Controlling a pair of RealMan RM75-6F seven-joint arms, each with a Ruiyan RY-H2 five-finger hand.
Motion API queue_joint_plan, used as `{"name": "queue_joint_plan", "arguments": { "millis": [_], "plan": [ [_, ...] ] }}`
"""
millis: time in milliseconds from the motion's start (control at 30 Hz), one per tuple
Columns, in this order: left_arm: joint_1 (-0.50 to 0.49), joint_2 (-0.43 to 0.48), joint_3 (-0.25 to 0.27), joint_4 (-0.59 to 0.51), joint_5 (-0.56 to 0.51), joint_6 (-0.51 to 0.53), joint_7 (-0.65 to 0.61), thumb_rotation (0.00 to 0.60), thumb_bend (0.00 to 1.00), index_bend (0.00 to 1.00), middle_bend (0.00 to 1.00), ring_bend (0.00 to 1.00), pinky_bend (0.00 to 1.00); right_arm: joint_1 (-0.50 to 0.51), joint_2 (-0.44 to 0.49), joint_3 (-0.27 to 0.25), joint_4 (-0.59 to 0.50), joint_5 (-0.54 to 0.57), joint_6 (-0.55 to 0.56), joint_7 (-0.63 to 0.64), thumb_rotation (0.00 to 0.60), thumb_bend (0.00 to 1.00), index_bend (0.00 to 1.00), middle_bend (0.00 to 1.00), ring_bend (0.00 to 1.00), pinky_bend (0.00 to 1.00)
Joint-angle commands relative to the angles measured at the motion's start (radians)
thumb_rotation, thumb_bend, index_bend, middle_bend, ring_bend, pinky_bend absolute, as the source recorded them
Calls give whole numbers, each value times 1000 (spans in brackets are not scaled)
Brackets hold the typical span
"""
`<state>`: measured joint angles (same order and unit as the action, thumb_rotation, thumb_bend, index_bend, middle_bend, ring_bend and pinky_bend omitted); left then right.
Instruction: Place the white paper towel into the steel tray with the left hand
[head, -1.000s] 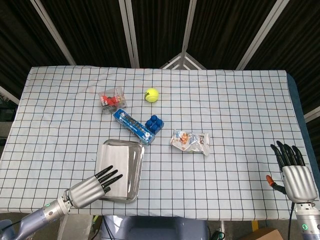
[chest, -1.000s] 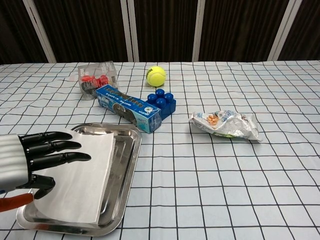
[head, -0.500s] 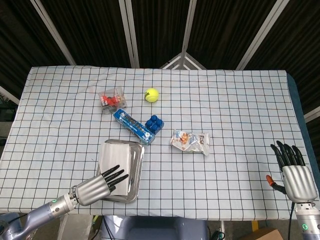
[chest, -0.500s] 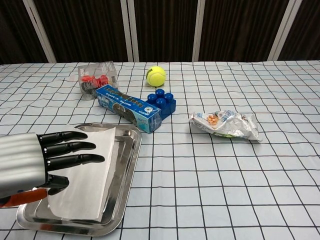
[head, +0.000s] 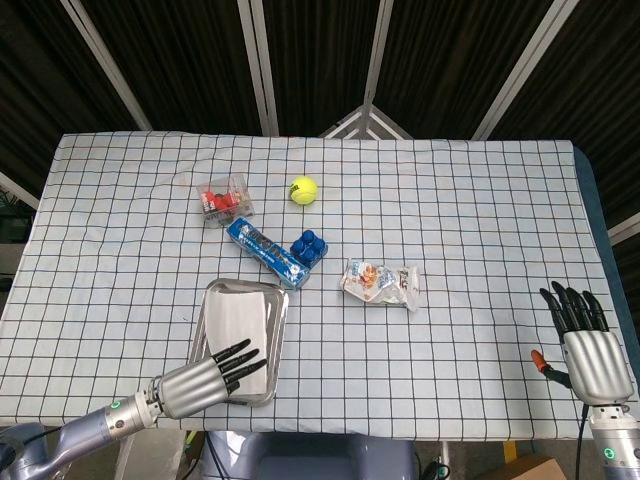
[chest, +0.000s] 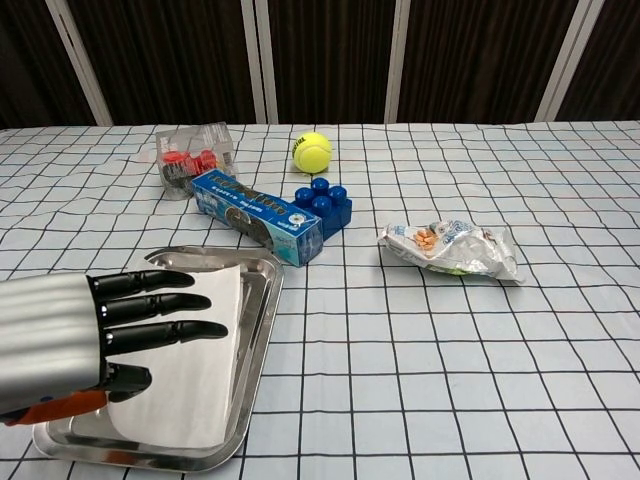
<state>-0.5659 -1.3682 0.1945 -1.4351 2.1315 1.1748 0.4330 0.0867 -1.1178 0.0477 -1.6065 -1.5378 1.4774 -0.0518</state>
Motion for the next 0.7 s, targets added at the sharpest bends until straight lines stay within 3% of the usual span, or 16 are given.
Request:
{"name": "queue_joint_plan", "arguments": {
  "millis": [33,300,533,700],
  "plan": [
    [-6,5,6,1,9,0,3,600,488,562,29,0,0,0,0,0,0,0,1,1,600,313,0,0,0,0],
    [-13,26,15,36,13,7,2,600,431,519,7,0,0,1,1,0,-1,-1,-1,1,600,314,0,0,0,0],
    [-8,32,17,47,6,28,-5,600,117,35,0,0,0,3,-2,0,-1,-2,-3,-5,600,314,0,0,0,0],
    [1,46,17,52,13,70,-5,600,35,0,0,0,0,5,-3,0,-1,-2,-6,-6,600,314,0,0,0,0]
  ]
}}
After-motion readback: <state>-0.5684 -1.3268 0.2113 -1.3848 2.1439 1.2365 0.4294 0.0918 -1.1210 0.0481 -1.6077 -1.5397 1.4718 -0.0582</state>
